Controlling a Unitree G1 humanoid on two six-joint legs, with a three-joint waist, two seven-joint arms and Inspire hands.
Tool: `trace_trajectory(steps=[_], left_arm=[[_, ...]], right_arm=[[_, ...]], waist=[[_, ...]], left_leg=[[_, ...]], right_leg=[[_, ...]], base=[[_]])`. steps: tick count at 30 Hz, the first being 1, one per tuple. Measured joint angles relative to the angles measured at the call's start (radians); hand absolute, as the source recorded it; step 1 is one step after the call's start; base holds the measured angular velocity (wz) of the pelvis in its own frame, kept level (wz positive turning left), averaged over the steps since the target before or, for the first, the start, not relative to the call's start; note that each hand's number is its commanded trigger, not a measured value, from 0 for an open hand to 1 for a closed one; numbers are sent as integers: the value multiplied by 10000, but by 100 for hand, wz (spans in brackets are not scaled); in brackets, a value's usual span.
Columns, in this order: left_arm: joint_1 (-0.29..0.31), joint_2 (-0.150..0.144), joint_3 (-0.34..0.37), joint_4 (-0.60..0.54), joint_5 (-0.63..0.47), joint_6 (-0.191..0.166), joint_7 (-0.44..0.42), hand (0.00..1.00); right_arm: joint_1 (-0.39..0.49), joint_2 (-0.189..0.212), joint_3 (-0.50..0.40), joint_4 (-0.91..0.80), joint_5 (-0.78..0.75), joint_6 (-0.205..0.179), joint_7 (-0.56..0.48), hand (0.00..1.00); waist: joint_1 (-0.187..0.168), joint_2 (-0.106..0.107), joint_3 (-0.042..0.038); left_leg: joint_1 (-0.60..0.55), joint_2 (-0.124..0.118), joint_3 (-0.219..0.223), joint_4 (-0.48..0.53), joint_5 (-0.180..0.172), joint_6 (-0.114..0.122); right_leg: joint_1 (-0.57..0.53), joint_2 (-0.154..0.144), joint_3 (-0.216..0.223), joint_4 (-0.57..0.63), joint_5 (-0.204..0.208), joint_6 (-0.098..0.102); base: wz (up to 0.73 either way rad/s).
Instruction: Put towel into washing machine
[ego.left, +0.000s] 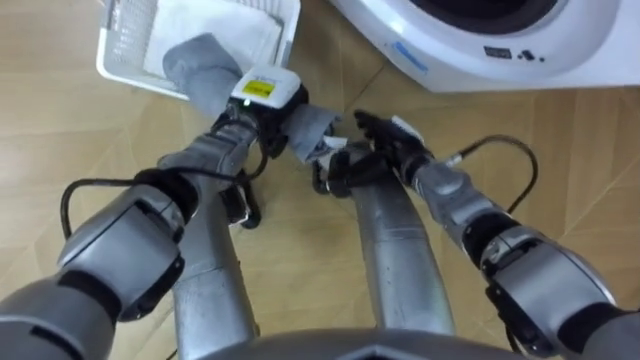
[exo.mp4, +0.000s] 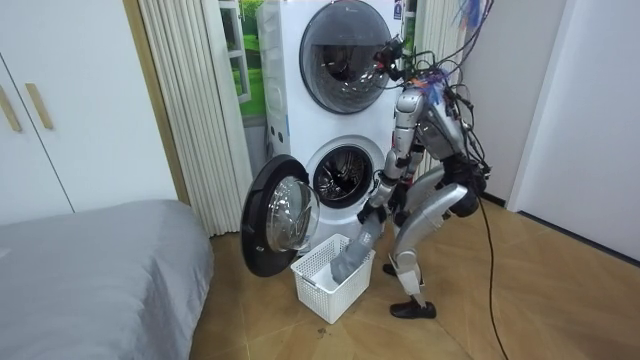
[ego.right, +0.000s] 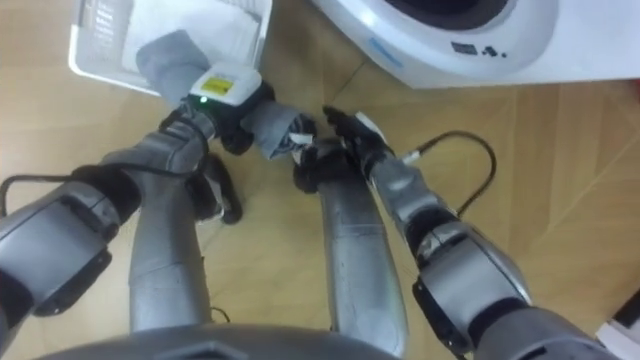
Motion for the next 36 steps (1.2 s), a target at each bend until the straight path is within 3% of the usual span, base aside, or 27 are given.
trace_trajectory(steps=[5, 8, 12, 15, 17, 21, 24, 26, 30, 32, 36], left_arm=[[281, 294, 858, -308, -1536, -200, 647, 100], [302, 363, 1182, -831, -2710, -333, 702, 100], [495, 305, 1632, -1588, -3965, -466, 761, 100], [691, 85, 1715, -2150, -5966, -543, 438, 100], [966, -111, 1718, -2649, -7568, -539, -360, 100], [1615, -564, 1565, -3252, -10262, -525, -2031, 100], [2019, -695, 1122, -3250, -12144, -306, -3565, 100], [2372, -780, 939, -3236, -13334, -95, -4624, 100], [2771, -777, 896, -3199, -14801, 320, -5655, 100], [3005, -779, 866, -3014, -15899, 571, -6229, 100], [3124, -786, 863, -2576, -16955, 936, -6743, 100]], right_arm=[[308, -241, -191, 251, -82, -81, 148, 0], [426, -417, -197, 338, -95, -91, 141, 0], [561, -437, -287, 346, -160, -95, 186, 0], [553, -405, -352, 315, -575, -82, 209, 0], [556, -299, -351, 281, -848, -61, 214, 0], [565, -176, -562, -19, -1311, 58, 224, 0], [587, 84, -543, -89, -1412, 60, 229, 0], [794, 135, -584, -378, -1449, 198, 331, 0], [1022, 120, -1081, -454, -2025, 499, 351, 0], [1024, 138, -1127, -447, -2037, 611, 279, 0], [1036, 201, -1160, -457, -2024, 825, 185, 0]], waist=[[209, 131, -27], [452, 190, -48], [733, 294, -101], [735, 351, -138], [836, 346, -160], [978, 285, -203], [947, 127, -384], [936, -30, -568], [955, -8, -582], [1158, 3, -588], [1361, 4, -589]], left_leg=[[1126, -9, 16, -679, 136, -15], [1630, -173, 46, -1132, 288, 11], [2007, -195, 26, -1454, 358, 13], [2142, -352, -37, -1822, 523, 36], [2210, -495, -85, -1973, 574, 49], [2198, -516, -86, -2029, 591, 76], [2182, -521, -143, -2096, 635, 77], [2215, -518, -190, -2133, 652, 61], [2355, -480, -372, -2153, 679, 30], [2515, -481, -398, -2389, 769, -9], [2668, -535, -358, -2670, 919, 11]], right_leg=[[1213, 81, -110, -753, 127, 30], [1646, -40, -95, -991, 129, 77], [2074, -44, -177, -1291, 128, 98], [2214, -221, -279, -1451, 115, 139], [2247, -305, -308, -1447, 98, 164], [2224, -373, -317, -1439, 70, 205], [2257, -364, -380, -1597, 82, 199], [2324, -356, -438, -1651, 87, 190], [2696, -263, -653, -1943, 163, 166], [2885, -165, -646, -2320, 353, 172], [2977, -217, -624, -2468, 424, 187]], base=[[1], [14], [8], [21], [10], [5], [3], [6], [6], [-11], [4]])
